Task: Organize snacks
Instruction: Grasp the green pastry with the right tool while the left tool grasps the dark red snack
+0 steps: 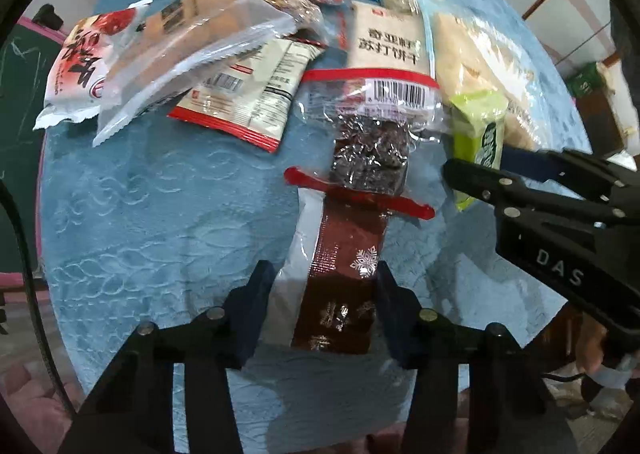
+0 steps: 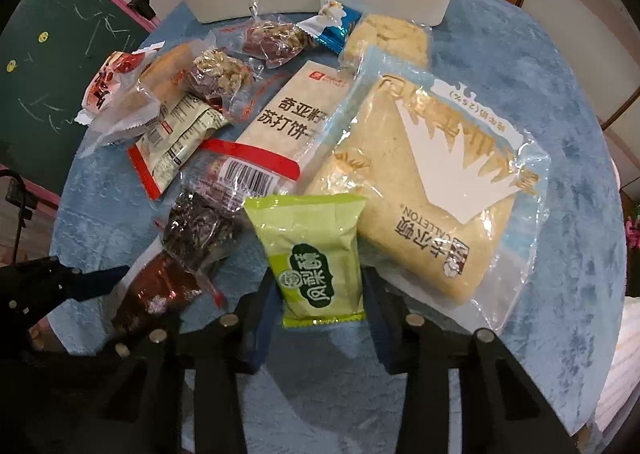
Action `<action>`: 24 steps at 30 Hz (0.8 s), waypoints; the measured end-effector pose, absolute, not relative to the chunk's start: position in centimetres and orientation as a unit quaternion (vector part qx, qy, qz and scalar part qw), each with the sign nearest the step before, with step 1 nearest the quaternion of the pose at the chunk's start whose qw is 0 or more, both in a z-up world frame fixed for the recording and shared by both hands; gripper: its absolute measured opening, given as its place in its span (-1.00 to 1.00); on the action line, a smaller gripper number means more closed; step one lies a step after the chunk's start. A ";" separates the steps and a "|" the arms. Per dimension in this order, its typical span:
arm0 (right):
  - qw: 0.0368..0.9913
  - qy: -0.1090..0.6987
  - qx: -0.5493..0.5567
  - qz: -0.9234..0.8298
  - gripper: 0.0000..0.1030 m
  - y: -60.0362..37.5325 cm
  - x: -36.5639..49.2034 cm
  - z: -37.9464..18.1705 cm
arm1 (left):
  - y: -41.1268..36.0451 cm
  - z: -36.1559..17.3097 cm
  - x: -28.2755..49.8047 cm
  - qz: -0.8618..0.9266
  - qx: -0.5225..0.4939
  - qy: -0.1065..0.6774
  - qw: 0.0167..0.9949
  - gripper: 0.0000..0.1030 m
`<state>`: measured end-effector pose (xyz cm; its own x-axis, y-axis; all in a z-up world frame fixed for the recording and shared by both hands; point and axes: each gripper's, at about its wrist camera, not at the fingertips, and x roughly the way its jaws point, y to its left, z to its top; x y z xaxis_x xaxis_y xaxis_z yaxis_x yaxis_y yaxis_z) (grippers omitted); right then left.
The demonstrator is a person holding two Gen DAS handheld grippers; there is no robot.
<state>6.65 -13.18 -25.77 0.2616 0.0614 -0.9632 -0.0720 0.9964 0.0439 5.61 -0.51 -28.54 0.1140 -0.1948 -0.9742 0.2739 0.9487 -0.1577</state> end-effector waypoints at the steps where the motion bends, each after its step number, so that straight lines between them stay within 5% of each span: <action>1: 0.794 0.607 -0.004 0.043 -0.22 -13.2 6.7 -25.8 | -0.4 -28.4 5.5 -0.160 0.025 0.647 0.745 -0.10; 2: 0.793 0.607 -0.002 0.044 -0.23 -13.3 6.6 -25.7 | -0.2 -28.3 5.5 -0.162 0.021 0.646 0.745 -0.22; 24: 0.822 0.557 0.047 0.105 -0.24 -13.4 7.0 -15.7 | 2.1 -15.0 6.7 -0.186 0.040 0.525 0.830 -0.28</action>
<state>7.04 -13.39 -15.67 0.3574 0.2254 -0.9064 -0.1214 0.9734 0.1942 6.69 2.11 -15.03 0.3807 -0.2662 -0.8856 0.3501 0.9279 -0.1284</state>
